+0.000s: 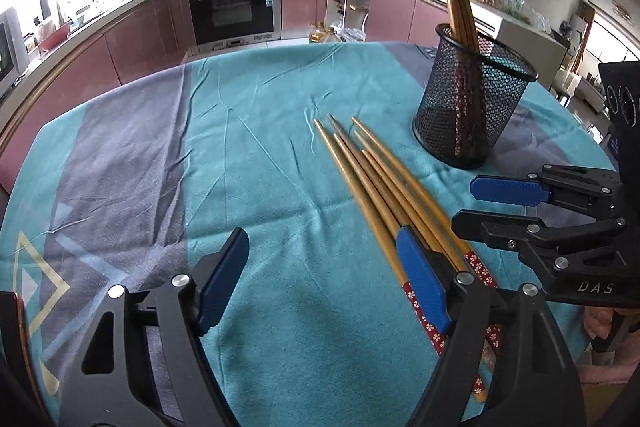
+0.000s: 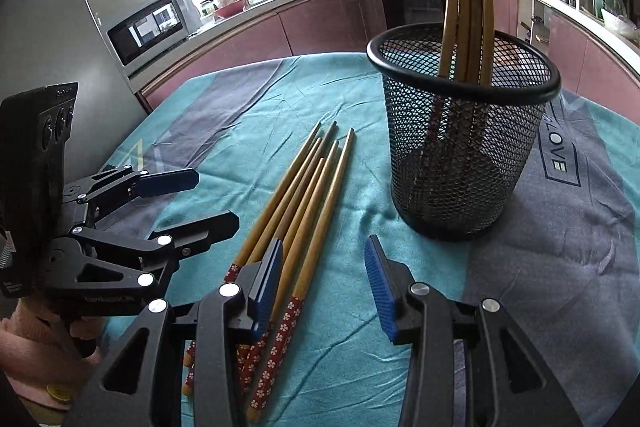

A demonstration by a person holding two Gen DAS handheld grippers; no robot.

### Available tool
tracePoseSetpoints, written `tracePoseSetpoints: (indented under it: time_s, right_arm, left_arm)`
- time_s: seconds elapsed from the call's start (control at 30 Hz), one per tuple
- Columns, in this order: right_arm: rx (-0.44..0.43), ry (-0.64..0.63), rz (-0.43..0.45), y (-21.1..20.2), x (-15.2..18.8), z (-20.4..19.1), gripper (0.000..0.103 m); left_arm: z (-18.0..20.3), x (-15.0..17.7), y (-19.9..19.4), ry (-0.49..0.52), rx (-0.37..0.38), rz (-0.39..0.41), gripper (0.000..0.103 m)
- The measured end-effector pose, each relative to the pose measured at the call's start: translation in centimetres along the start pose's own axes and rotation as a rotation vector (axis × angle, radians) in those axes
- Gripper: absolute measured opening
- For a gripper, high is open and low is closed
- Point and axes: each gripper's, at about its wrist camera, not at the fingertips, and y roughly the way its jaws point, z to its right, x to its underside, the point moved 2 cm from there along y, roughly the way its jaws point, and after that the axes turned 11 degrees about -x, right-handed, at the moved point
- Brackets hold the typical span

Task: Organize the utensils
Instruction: 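Open both grippers over the cup and pull back from it, then grasp a chopstick with the right gripper while the left gripper grasps another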

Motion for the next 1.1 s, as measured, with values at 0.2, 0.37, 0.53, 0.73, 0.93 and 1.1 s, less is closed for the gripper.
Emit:
tracePoseSetpoints:
  time_s: [0.2, 0.37, 0.53, 0.73, 0.93, 1.1]
  right_arm:
    - [0.014, -0.005, -0.013, 0.6, 0.0, 0.1, 0.036]
    - [0.025, -0.009, -0.021, 1.4, -0.1, -0.1, 0.035]
    - [0.044, -0.023, -0.034, 1.8, -0.1, -0.3, 0.03]
    - [0.07, -0.035, -0.044, 2.1, -0.3, -0.3, 0.021]
    - [0.082, -0.031, -0.048, 2.0, -0.4, 0.0, 0.019]
    - [0.103, -0.037, -0.048, 2.4, -1.0, 0.3, 0.019]
  left_arm:
    - [0.7, -0.1, 0.7, 0.013, -0.005, -0.02, 0.071]
    - [1.0, -0.2, 1.3, 0.016, -0.005, -0.037, 0.068]
    - [1.3, -0.5, 1.6, 0.026, -0.004, -0.04, 0.065]
    - [1.8, -0.4, 2.2, 0.051, -0.017, -0.06, 0.058]
    - [1.6, -0.5, 2.4, 0.045, -0.015, -0.062, 0.055]
    - [1.4, -1.0, 2.8, 0.039, -0.016, -0.068, 0.049]
